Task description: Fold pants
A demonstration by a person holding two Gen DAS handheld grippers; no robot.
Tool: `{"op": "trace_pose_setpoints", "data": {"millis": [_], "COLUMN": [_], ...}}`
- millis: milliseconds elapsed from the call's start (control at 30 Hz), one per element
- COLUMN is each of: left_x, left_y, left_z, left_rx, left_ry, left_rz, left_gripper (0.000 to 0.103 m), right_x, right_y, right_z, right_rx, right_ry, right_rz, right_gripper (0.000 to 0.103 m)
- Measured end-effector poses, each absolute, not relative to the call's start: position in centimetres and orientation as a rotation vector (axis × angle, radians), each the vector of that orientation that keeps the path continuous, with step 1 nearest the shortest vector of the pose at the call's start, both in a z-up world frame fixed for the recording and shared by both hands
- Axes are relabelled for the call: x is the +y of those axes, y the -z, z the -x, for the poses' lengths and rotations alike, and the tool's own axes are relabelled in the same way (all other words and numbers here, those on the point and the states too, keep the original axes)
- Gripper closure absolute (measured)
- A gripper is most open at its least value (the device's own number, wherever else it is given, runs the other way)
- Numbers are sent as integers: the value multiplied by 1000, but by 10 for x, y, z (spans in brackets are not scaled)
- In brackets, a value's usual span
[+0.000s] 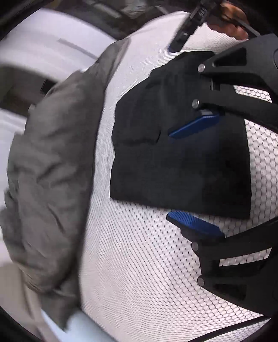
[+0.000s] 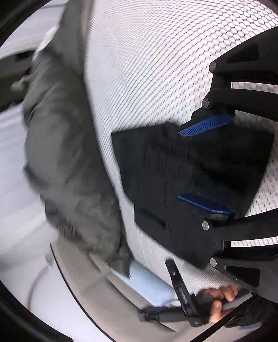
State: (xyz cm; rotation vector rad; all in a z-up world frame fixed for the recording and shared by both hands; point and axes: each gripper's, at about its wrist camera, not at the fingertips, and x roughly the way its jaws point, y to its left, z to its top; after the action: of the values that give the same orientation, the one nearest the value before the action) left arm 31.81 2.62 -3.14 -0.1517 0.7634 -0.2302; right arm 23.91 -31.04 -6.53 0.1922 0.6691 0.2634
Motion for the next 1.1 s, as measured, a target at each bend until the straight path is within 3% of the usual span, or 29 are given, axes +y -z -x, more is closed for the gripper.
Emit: {"op": "trace_pose_setpoints", "data": {"millis": [67,167,300,367,533,700,767,800,833,867,967,1100], "left_x": [10,1,-4,-2,-2,-6,-5,-6,-6,-6,-5,3], "left_y": [40,61,70,69,74,69,59,52,46,38,19,6], "left_z": [-317,-323,-327,-325,-325,-324,-313,-305,-296,-285,-250,-213], "left_rx": [790,835,830,828,827,826,813,795,771,734,611,511], "left_ry": [244,228,214,220,222,192,192,205,216,223,226,224], "left_rz": [94,46,15,14,8,-4,6,11,11,3,-27,-31], "left_gripper": [35,35,31,30,29,28,28,27,21,15,0,0], "right_x": [-287,-250,-226,-236,-282,-296,-300,-303,-306,-310,-314,-312], "right_y": [63,73,98,103,91,95,88,82,77,74,59,51], "right_z": [-237,-248,-268,-272,-255,-246,-234,-226,-218,-214,-192,-160], "right_rx": [666,722,810,830,794,779,743,713,683,662,581,506], "right_ry": [-333,-401,-336,-298,-260,-229,-215,-207,-202,-199,-198,-218], "right_rz": [-150,-81,36,52,-2,-22,-11,-14,-19,-22,-19,-1], "right_gripper": [48,68,75,88,88,64,41,35,22,16,5,0]}}
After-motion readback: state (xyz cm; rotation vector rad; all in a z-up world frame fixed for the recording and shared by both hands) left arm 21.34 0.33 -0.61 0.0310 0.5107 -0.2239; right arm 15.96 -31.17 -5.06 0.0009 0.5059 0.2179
